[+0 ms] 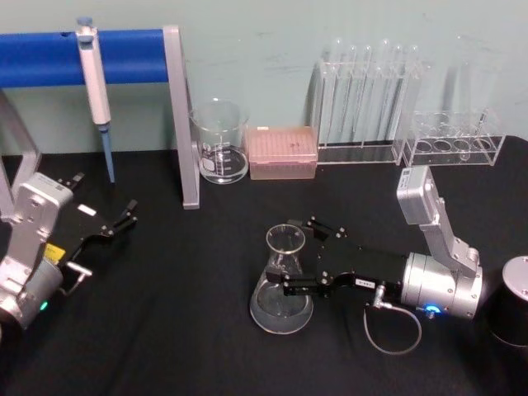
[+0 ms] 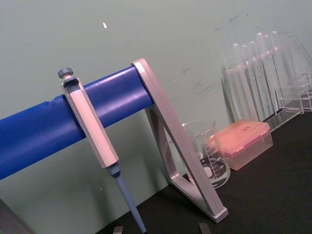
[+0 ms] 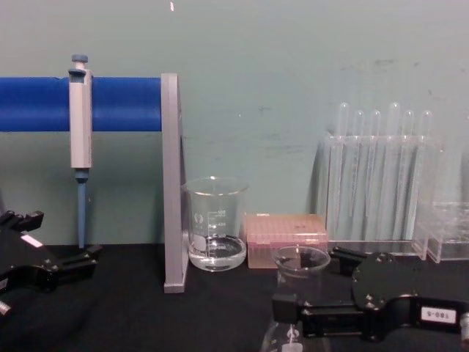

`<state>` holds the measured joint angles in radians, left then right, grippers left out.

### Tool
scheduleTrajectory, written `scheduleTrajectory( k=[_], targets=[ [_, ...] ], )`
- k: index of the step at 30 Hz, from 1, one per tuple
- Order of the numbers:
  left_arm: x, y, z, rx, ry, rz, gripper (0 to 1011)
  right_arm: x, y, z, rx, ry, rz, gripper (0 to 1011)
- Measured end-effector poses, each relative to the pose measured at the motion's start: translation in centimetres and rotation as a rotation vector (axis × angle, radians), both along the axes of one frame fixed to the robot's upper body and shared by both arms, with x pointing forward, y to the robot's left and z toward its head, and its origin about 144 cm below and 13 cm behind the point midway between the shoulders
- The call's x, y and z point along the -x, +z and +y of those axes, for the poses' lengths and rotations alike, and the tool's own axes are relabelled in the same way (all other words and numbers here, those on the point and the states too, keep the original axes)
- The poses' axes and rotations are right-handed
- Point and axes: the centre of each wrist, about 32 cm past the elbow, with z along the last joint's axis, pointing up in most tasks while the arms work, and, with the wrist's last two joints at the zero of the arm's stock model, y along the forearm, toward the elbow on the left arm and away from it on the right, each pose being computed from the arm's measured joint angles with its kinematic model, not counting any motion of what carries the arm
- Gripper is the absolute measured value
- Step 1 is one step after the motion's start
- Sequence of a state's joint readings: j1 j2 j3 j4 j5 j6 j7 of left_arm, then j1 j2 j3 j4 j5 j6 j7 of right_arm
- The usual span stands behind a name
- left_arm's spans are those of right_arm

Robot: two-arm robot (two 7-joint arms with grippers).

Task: Grasp the erlenmeyer flask with one hand, shake it three times, then place it back.

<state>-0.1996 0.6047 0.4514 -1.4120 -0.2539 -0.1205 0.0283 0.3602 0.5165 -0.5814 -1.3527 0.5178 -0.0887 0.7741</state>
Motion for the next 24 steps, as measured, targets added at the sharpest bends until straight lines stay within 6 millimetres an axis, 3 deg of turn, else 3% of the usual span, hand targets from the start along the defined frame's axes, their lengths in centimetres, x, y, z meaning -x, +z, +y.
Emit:
scheduleTrajectory(
  k=[15, 24],
  targets=[
    [0.00, 0.00, 0.00, 0.000, 0.000, 0.000, 1001, 0.01, 0.02, -0.01, -0.001, 0.000, -0.001, 1003],
    [0.00, 0.00, 0.00, 0.000, 0.000, 0.000, 1001, 0.01, 0.02, 0.00, -0.001, 0.000, -0.001, 810]
  ],
)
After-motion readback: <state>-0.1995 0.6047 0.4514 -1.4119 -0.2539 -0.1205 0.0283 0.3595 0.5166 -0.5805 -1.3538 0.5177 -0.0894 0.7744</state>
